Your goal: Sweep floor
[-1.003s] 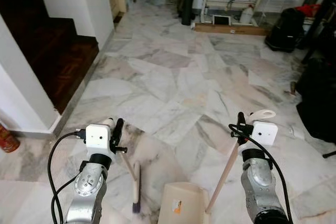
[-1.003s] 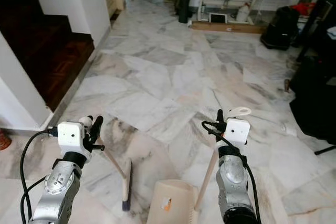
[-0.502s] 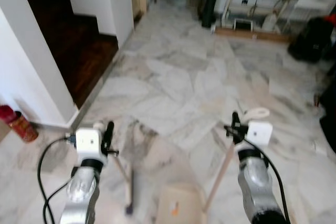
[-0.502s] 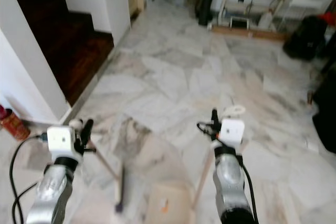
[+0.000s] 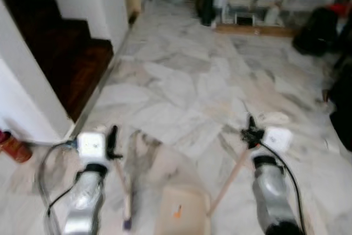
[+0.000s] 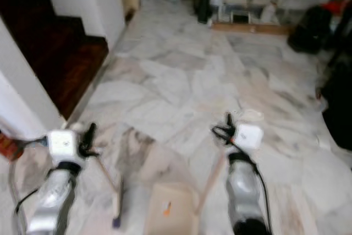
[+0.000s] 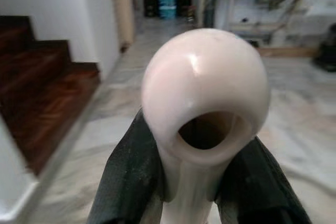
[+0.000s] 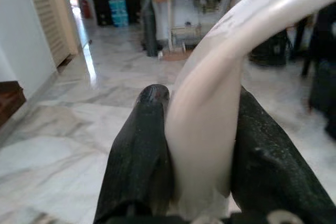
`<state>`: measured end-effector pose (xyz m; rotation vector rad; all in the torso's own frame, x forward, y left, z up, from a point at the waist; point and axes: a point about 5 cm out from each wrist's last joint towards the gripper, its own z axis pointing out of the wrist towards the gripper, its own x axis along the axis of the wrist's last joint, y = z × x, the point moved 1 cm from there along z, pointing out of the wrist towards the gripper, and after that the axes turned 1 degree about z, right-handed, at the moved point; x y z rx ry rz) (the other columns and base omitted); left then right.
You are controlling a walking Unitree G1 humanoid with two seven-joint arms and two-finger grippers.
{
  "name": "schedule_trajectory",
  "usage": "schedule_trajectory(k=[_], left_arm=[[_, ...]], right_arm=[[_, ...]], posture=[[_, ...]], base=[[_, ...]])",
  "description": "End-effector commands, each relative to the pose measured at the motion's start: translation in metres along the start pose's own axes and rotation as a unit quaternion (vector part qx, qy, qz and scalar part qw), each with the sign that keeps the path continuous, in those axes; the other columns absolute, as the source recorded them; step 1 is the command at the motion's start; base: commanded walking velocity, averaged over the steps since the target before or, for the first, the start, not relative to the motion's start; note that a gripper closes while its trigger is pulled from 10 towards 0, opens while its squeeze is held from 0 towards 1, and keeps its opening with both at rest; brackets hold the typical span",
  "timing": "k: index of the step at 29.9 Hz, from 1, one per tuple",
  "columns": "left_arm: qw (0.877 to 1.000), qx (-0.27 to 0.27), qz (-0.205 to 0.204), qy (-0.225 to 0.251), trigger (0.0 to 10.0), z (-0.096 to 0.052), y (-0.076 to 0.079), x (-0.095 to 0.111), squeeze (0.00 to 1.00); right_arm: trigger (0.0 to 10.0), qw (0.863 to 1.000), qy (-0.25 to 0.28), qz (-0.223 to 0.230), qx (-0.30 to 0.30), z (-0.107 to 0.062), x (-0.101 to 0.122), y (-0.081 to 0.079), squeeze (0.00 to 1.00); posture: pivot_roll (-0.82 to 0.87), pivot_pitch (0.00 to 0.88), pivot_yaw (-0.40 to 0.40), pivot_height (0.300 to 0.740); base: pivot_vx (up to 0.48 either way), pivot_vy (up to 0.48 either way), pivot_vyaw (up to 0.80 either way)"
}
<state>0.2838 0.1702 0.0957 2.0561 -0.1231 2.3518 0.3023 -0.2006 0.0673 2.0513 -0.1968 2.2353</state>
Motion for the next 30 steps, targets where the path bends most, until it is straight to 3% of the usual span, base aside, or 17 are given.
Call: schedule_trajectory(k=[1, 30], left_arm=[[1.0, 0.007, 0.011, 0.019, 10.0, 0.0001, -0.0071, 0.007, 0.0], [1.0, 0.017, 0.01, 0.02, 10.0, 0.0014, -0.0081, 0.0078, 0.0]], right_arm=[[10.0, 0.999, 0.031, 0.006, 0.013, 0.0074, 0.0138, -0.0102, 0.0], [10.0, 0.999, 0.038, 0.005, 0.02, 0.0094, 0.0178, -0.0113, 0.0]], posture=[[0.03, 0.0, -0.013, 0.74], [0.03, 0.0, -0.024, 0.74]], base=[[0.24, 0.0, 0.0], [0.243, 0.0, 0.0]])
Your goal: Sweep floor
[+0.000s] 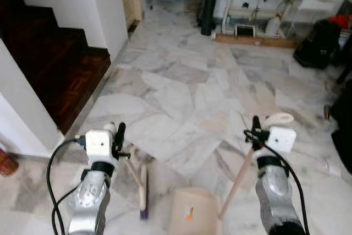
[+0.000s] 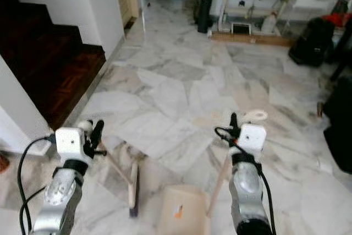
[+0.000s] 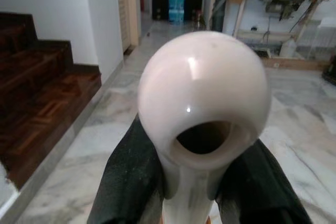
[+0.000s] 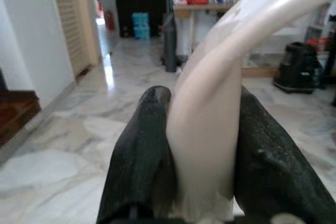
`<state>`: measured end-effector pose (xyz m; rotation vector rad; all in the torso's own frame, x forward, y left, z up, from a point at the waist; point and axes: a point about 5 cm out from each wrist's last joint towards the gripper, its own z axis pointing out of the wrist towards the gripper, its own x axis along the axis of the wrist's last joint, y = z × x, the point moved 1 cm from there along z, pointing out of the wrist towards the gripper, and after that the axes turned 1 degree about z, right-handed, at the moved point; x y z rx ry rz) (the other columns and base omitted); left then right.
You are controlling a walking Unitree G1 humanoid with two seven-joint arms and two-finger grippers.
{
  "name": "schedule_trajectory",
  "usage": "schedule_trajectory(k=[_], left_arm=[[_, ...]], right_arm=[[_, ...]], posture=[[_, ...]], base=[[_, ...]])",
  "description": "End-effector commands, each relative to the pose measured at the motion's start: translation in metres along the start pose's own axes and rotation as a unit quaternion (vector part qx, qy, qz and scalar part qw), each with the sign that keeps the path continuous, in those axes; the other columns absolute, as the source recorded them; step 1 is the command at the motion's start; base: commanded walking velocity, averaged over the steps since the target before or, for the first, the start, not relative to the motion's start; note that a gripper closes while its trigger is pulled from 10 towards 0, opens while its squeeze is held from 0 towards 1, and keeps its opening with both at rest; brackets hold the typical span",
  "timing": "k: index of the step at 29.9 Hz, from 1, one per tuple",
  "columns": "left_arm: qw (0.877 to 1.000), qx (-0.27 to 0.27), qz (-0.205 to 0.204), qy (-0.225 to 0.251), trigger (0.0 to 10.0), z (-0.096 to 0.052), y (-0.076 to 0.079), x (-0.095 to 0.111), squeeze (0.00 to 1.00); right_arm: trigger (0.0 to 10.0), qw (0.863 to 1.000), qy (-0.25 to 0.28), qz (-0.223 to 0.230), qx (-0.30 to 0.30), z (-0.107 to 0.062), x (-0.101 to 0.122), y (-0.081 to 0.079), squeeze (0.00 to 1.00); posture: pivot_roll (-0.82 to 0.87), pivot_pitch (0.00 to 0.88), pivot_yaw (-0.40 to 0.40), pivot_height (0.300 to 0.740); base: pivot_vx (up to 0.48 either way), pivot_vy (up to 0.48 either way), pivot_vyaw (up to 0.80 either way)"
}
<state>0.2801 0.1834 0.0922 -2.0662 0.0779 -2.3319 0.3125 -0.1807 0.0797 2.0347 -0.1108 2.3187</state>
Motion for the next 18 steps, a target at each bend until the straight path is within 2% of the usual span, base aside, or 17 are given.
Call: schedule_trajectory(k=[1, 18], left_arm=[[1.0, -0.007, 0.004, 0.027, 10.0, 0.0059, 0.0048, 0.0114, 0.0], [1.0, -0.001, 0.005, 0.026, 10.0, 0.0055, 0.0038, 0.0108, 0.0]], right_arm=[[10.0, 1.0, 0.016, 0.005, -0.017, 0.0011, 0.0065, 0.0105, 0.0], [10.0, 1.0, 0.016, 0.005, -0.012, 0.0009, 0.0071, 0.0099, 0.0]], posture=[[0.03, 0.0, -0.024, 0.74], [0.03, 0.0, -0.03, 0.74]], base=[[0.251, 0.0, 0.0], [0.261, 0.0, 0.0]])
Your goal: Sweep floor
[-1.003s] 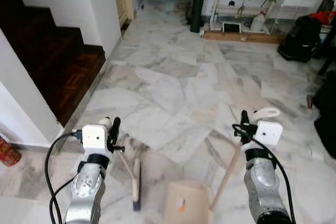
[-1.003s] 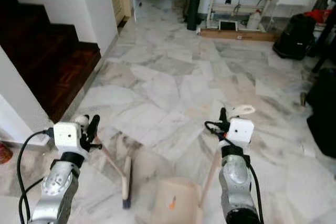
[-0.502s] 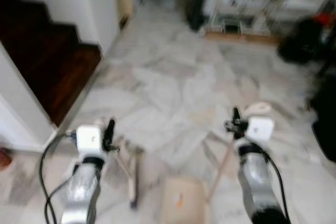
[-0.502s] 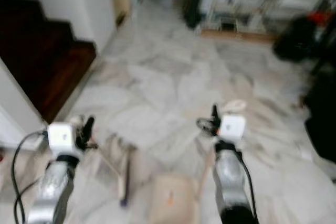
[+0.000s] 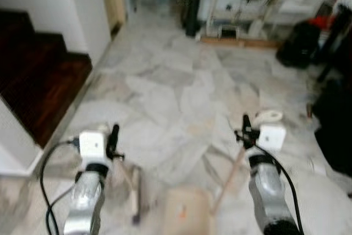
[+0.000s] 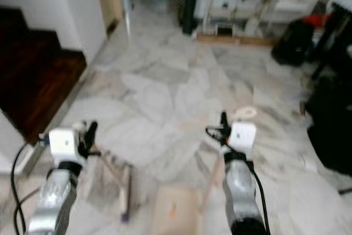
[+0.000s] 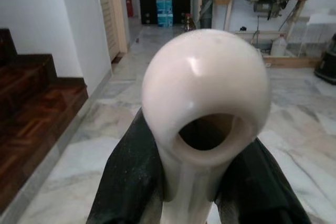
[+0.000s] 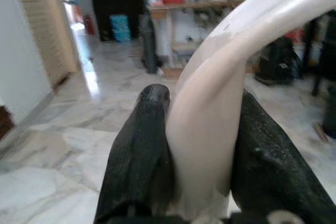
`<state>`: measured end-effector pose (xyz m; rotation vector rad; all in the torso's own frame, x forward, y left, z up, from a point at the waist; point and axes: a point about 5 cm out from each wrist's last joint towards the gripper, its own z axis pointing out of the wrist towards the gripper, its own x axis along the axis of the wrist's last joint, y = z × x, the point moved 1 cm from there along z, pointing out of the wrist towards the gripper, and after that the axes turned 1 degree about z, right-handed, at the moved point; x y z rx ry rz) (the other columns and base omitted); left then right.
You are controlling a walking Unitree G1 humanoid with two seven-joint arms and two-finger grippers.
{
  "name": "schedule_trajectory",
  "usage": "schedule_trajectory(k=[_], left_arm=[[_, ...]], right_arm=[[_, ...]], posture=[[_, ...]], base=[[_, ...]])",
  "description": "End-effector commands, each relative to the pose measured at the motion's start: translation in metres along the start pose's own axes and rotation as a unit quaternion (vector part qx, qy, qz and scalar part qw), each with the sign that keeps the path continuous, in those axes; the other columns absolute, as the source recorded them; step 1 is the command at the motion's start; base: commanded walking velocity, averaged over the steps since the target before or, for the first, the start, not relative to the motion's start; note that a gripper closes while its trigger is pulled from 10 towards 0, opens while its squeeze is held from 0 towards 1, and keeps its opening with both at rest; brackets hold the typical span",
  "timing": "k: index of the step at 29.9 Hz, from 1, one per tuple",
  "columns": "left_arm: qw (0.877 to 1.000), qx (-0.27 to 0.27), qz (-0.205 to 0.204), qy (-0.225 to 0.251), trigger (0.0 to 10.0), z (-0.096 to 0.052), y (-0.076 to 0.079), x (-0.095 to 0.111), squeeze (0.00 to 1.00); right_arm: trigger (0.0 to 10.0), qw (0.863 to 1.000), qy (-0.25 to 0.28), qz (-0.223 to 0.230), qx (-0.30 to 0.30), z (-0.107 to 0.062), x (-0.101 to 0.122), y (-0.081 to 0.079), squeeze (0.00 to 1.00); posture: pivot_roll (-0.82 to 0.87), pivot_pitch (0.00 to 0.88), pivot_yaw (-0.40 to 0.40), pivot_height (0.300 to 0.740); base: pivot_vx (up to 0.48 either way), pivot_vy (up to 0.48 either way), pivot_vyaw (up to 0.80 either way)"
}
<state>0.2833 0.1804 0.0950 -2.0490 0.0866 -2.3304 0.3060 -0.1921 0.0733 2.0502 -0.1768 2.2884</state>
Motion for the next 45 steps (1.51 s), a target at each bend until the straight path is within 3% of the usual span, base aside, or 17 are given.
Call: schedule_trajectory(k=[1, 45], left_arm=[[1.0, -0.003, -0.002, 0.023, 10.0, 0.002, 0.0009, 0.0081, 0.0], [1.0, -0.008, -0.003, 0.021, 10.0, 0.001, 0.0029, 0.0064, 0.0]], right_arm=[[10.0, 1.0, 0.026, -0.006, 0.008, 0.0068, 0.0126, -0.0027, 0.0], [10.0, 1.0, 0.025, -0.005, 0.014, 0.0061, 0.0123, -0.0034, 0.0]], posture=[[0.03, 0.0, -0.03, 0.74], [0.02, 0.0, -0.027, 0.74]], base=[[0.27, 0.0, 0.0], [0.292, 0.0, 0.0]])
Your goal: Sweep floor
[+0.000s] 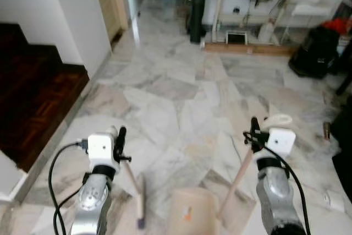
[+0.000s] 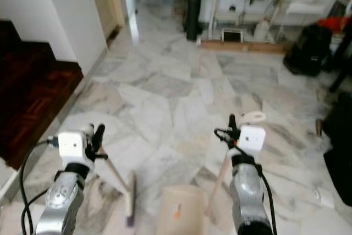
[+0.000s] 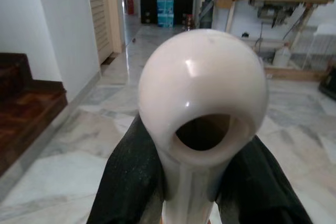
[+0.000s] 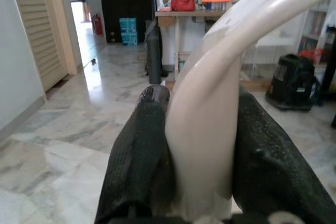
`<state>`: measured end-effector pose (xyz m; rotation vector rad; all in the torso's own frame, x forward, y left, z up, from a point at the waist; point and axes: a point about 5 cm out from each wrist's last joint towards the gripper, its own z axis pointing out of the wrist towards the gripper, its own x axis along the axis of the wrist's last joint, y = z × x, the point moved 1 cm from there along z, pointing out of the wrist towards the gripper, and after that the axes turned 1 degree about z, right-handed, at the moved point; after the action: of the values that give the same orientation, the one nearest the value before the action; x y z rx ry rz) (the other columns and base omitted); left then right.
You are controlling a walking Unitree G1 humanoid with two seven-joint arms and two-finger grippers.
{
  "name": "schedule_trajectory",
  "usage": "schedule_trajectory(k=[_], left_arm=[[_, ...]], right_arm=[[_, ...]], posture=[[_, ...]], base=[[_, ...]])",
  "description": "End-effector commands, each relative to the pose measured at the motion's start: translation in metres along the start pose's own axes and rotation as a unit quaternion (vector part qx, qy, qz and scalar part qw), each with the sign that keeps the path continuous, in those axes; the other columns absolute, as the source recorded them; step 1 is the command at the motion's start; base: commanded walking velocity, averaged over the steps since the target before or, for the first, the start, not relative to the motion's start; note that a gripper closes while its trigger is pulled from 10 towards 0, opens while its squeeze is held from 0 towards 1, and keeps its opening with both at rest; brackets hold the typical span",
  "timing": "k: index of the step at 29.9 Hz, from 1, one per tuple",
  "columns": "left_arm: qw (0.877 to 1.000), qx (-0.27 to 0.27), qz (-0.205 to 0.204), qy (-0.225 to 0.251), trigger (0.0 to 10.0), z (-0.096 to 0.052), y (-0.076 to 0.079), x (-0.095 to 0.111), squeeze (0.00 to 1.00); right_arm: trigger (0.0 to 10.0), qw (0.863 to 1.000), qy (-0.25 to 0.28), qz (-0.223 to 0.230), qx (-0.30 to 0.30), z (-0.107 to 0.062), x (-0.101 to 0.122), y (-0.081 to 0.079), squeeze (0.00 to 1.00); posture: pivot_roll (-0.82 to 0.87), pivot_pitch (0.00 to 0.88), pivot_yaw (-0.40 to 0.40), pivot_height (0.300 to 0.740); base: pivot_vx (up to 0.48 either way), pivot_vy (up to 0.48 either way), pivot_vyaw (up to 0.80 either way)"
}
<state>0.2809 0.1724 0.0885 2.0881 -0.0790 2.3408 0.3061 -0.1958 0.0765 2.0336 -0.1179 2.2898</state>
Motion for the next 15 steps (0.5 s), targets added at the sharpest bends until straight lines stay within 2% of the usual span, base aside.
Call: schedule_trajectory(k=[1, 15], left_arm=[[1.0, 0.004, 0.015, 0.028, 10.0, 0.0038, -0.0053, 0.0122, 0.0], [1.0, 0.003, 0.014, 0.028, 10.0, 0.0037, -0.0053, 0.0122, 0.0]], right_arm=[[10.0, 1.0, 0.02, 0.012, 0.004, 0.0055, 0.0093, -0.0065, 0.0], [10.0, 1.0, 0.02, 0.013, 0.003, 0.0052, 0.0095, -0.0069, 0.0]], posture=[[0.02, 0.0, -0.027, 0.74], [0.02, 0.0, -0.027, 0.74]], base=[[0.3, 0.0, 0.0], [0.3, 0.0, 0.0]])
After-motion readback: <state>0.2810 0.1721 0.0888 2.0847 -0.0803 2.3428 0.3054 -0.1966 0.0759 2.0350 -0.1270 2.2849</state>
